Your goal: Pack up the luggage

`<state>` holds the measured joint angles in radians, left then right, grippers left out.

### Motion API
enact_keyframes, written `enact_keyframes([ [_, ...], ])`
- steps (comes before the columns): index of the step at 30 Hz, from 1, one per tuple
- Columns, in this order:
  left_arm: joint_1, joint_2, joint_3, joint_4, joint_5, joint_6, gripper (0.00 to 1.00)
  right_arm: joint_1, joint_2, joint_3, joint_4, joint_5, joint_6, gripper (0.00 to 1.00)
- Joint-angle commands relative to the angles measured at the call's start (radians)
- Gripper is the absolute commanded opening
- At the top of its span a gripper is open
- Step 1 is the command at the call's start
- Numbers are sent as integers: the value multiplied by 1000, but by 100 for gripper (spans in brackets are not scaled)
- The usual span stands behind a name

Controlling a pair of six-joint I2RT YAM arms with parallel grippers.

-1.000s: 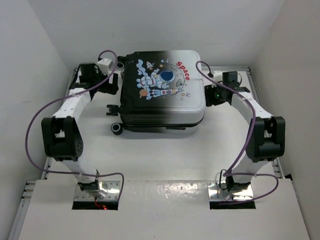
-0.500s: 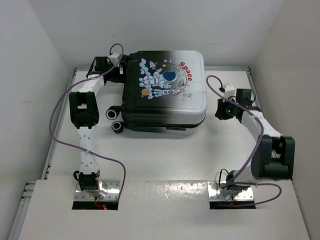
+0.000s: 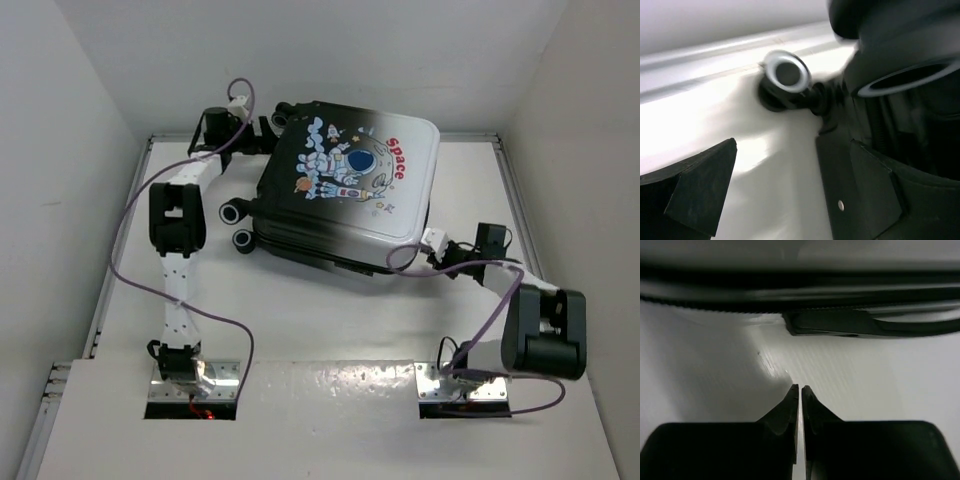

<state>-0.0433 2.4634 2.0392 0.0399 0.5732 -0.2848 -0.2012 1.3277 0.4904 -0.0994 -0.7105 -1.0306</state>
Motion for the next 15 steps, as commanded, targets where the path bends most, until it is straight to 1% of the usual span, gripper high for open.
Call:
enact_keyframes([
  [1, 109, -242, -29, 103, -74, -70, 99, 46, 97, -35, 295, -145, -253, 4],
  [2, 150, -280, -45, 92, -93, -59, 99, 71, 158, -53, 335, -194, -293, 4],
  [3, 172, -323, -65, 80, -113, -59, 99, 83, 177, -58, 465, -208, -301, 4],
  [4, 192, -415, -88, 80, -151, -50, 99, 112, 195, -62, 504, -239, -298, 4],
  [6, 241, -501, -142, 16, -192, -2, 99, 181, 258, -47, 597, -274, -292, 4],
  [7, 252, -574, -160, -53, -237, 22, 99, 190, 271, -36, 606, -297, -286, 4],
  [8, 261, -610, -160, -95, -254, 56, 99, 274, 307, 0, 612, -319, -276, 4],
  [9, 261, -644, -175, -133, -254, 122, 99, 298, 320, 11, 638, -340, -260, 4],
  [10, 261, -676, -186, -170, -265, 148, 99, 318, 343, 36, 650, -345, -252, 4],
  [11, 261, -743, -220, -229, -265, 201, 99, 382, 370, 57, 708, -374, -220, 4],
  [12, 261, -780, -249, -247, -279, 220, 99, 405, 380, 79, 740, -382, -203, 4],
  [13, 261, -817, -279, -259, -279, 236, 99, 428, 413, 89, 813, -385, -175, 4],
  [14, 261, -886, -339, -277, -266, 252, 99, 497, 447, 102, 860, -391, -79, 4],
  [15, 244, -917, -364, -290, -266, 265, 99, 523, 485, 138, 910, -402, -39, 4],
])
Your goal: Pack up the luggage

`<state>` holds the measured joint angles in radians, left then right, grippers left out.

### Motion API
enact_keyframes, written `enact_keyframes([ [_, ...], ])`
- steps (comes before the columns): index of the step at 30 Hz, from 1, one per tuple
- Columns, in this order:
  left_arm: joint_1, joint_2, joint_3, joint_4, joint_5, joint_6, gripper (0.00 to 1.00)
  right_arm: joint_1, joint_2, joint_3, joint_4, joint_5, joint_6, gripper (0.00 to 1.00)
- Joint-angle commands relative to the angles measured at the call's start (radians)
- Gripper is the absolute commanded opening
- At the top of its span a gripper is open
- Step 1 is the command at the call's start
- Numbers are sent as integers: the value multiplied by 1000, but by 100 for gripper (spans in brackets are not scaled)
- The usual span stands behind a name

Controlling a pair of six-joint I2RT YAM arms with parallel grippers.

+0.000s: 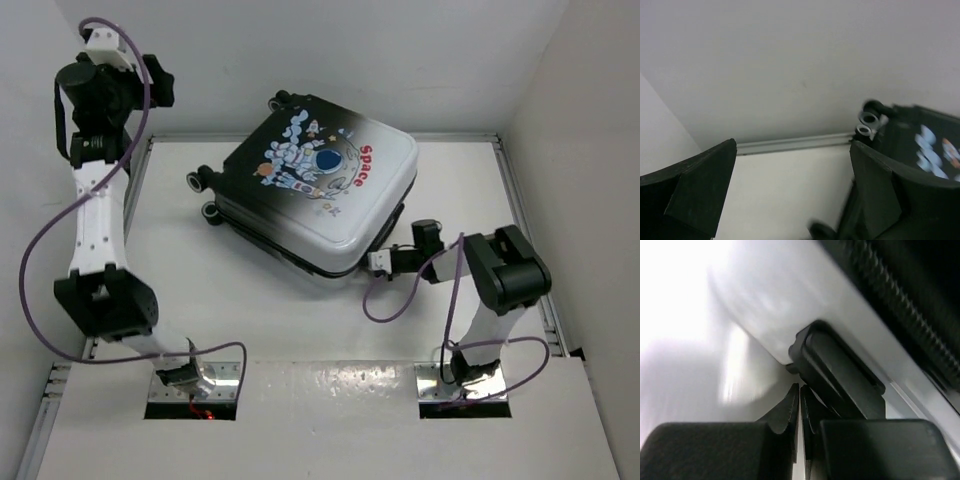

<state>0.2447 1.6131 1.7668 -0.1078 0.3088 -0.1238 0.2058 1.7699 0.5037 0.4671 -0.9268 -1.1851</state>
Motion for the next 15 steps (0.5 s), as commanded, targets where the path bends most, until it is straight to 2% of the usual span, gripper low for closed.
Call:
enact_keyframes([
  [1, -56, -96, -116, -156, -2, 128, 99, 139, 69, 140, 522, -184, 161, 6],
  [2, -67, -120, -153, -193, 16, 147, 99, 215, 89, 154, 591, -184, 256, 6],
  [3, -97, -143, -168, -211, 32, 167, 99, 240, 165, 203, 667, -184, 362, 6],
  [4, -113, -186, -185, -228, 50, 206, 99, 262, 189, 216, 884, -185, 465, 7],
  [5, -128, -205, -197, -246, 120, 235, 99, 318, 215, 248, 960, -185, 514, 8],
  [6, -166, -220, -208, -295, 151, 266, 99, 336, 285, 277, 1105, -187, 619, 9],
  [7, -191, -229, -208, -329, 177, 342, 99, 372, 298, 289, 1178, -199, 669, 13],
  [9, -251, -229, -150, -449, 219, 415, 99, 386, 252, 277, 1179, -192, 720, 16],
  [11, -352, -229, -121, -504, 219, 479, 99, 377, 174, 198, 1179, -159, 748, 21],
  [12, -430, -229, -98, -557, 210, 505, 99, 366, 119, 99, 1179, -135, 784, 21],
  [14, -511, -220, -89, -604, 181, 575, 96, 293, 11, 32, 1176, -100, 823, 24],
  [15, -548, -208, -89, -647, 167, 599, 93, 240, -98, -2, 1176, -86, 885, 25],
])
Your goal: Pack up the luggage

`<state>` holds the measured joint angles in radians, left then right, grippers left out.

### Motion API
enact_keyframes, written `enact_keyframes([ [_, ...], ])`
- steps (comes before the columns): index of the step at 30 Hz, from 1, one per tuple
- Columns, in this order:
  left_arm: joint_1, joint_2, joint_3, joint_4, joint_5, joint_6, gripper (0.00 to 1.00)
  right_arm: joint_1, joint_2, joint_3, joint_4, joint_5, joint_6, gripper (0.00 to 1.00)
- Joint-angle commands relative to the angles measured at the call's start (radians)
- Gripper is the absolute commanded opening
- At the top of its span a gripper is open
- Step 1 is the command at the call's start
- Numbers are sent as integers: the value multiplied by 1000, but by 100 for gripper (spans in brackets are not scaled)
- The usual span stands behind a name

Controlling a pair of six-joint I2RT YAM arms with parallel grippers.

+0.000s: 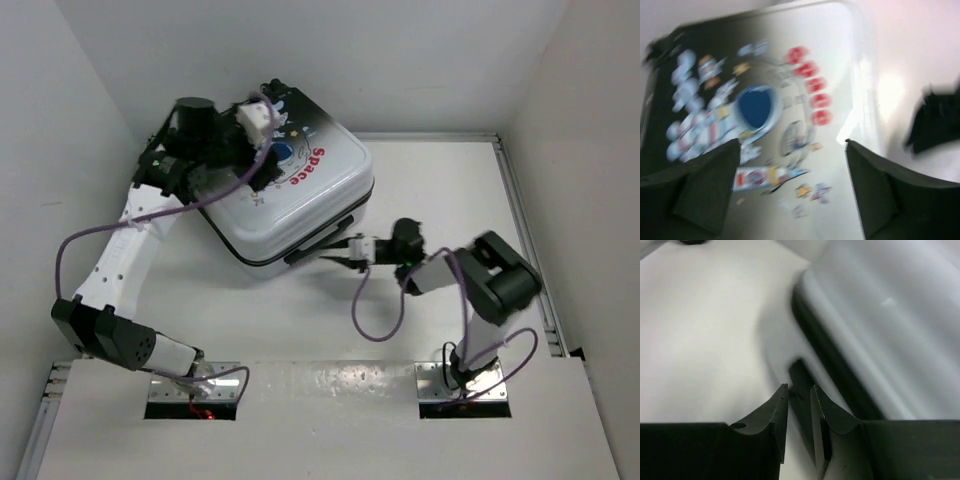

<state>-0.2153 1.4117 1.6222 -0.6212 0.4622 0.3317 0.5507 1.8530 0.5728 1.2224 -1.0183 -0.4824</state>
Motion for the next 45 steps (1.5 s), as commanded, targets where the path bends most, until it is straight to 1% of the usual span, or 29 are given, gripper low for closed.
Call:
enact_keyframes([
  [1, -160, -7, 47, -149, 13, 167, 86, -167, -225, -179, 419, 44, 203, 25],
  [2, -194, -7, 36, -149, -23, 179, 82, -196, -271, -215, 360, 69, 218, 27],
  [3, -225, 7, 13, -159, -23, 179, 79, -227, -375, -272, 312, 84, 223, 28],
  [4, -274, 26, 4, -160, -23, 170, 75, -320, -502, -304, 160, 151, 226, 28],
  [5, -300, 38, 4, -170, -23, 146, 75, -348, -561, -298, -102, 177, 194, 28],
  [6, -327, 52, -7, -170, -40, 130, 75, -398, -692, -277, -432, 213, 167, 28],
  [7, -395, 73, -7, -170, -77, 113, 74, -446, -771, -216, -580, 300, 119, 28],
  [8, -426, 123, -7, -170, -144, 75, 74, -506, -811, -167, -780, 303, 128, 27],
  [9, -449, 153, -7, -170, -170, 58, 74, -538, -825, -157, -895, 308, 140, 27],
  [10, -470, 183, -7, -170, -203, 43, 74, -608, -842, -151, -923, 326, 198, 25],
  [11, -505, 214, 4, -170, -232, 29, 75, -629, -886, -151, -954, 339, 202, 25],
  [12, -519, 269, 4, -170, -255, -2, 77, -670, -900, -152, -1038, 343, 202, 25],
  [14, -556, 325, 4, -152, -347, -25, 81, -715, -946, -163, -1084, 375, 208, 25],
  [15, -556, 372, 4, -141, -397, -51, 83, -744, -951, -166, -1109, 382, 214, 25],
  [19, -569, 478, 24, -83, -503, -111, 83, -813, -992, -182, -1163, 396, 200, 25],
  [26, -569, 636, 100, -51, -727, -166, 84, -830, -1049, -188, -1219, 400, 212, 25],
  [35, -599, 707, 25, 60, -945, -135, 85, -841, -1046, -197, -1219, 402, 208, 25],
  [37, -599, 707, 13, 70, -964, -126, 85, -841, -1046, -197, -1245, 405, 203, 25],
  [41, -610, 650, -10, 86, -999, -105, 85, -845, -1045, -202, -1255, 397, 196, 25],
  [45, -619, 615, -19, 69, -999, -105, 86, -848, -1057, -212, -1261, 385, 194, 25],
])
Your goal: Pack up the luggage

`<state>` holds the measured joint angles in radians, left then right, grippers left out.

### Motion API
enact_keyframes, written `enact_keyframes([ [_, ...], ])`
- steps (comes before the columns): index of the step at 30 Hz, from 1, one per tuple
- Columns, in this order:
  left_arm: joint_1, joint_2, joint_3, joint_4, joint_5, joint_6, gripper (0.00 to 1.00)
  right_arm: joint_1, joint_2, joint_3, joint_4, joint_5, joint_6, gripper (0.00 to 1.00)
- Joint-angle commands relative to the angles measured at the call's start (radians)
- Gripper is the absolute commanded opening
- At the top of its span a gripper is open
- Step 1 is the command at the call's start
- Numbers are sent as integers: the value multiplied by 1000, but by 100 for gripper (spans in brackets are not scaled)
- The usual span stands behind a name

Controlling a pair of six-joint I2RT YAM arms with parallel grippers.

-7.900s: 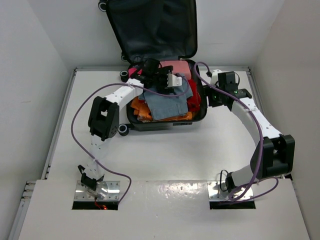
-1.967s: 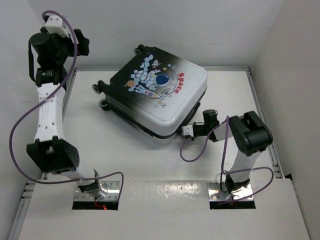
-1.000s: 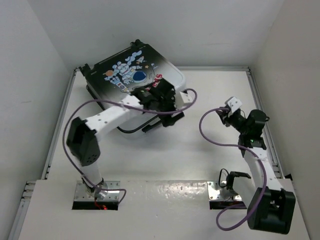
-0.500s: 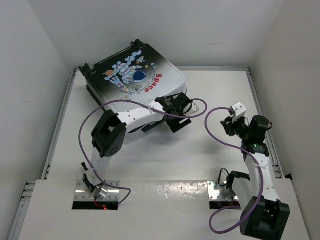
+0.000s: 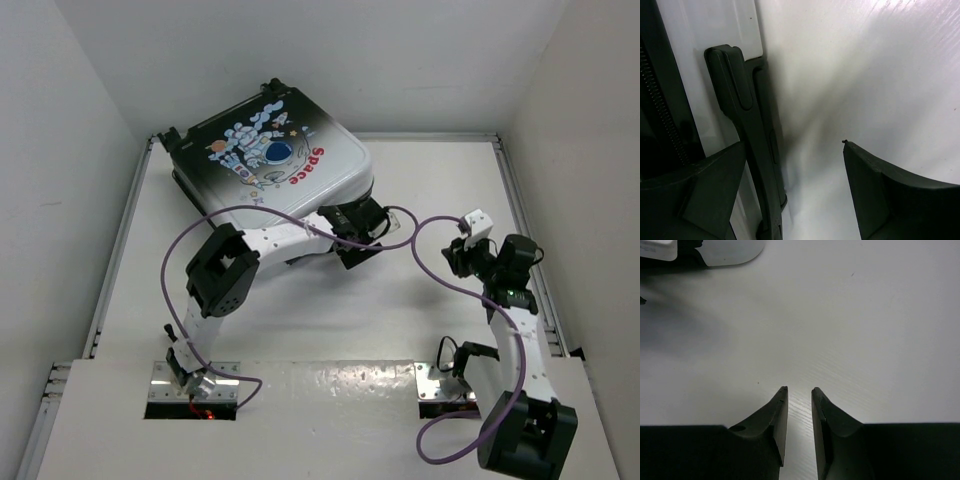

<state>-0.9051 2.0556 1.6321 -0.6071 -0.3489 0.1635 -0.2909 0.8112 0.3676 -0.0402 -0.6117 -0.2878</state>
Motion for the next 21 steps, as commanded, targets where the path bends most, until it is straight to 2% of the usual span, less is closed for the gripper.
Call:
enact_keyframes([
  [1, 71, -38, -40, 40, -188, 64, 86, -5, -17, -13, 0, -26, -1, 25],
  [10, 71, -28, -159, 87, -243, 73, 86, -5, -17, -21, -16, -25, -10, 25],
  [12, 61, -14, -160, 87, -213, 73, 86, -7, -17, -21, -23, -26, -10, 25],
  [17, 93, 78, -118, 148, -64, 73, 72, -4, 0, -16, -21, -23, -17, 25],
  [18, 110, 101, -92, 148, 21, 82, 70, -5, 2, -13, -26, -23, -17, 25],
  [19, 120, 151, -34, 148, 43, 82, 67, -7, 9, -10, -26, -20, -17, 25],
  [21, 143, 199, 29, 148, 138, 82, 57, -8, 12, -2, -29, -8, -14, 25],
])
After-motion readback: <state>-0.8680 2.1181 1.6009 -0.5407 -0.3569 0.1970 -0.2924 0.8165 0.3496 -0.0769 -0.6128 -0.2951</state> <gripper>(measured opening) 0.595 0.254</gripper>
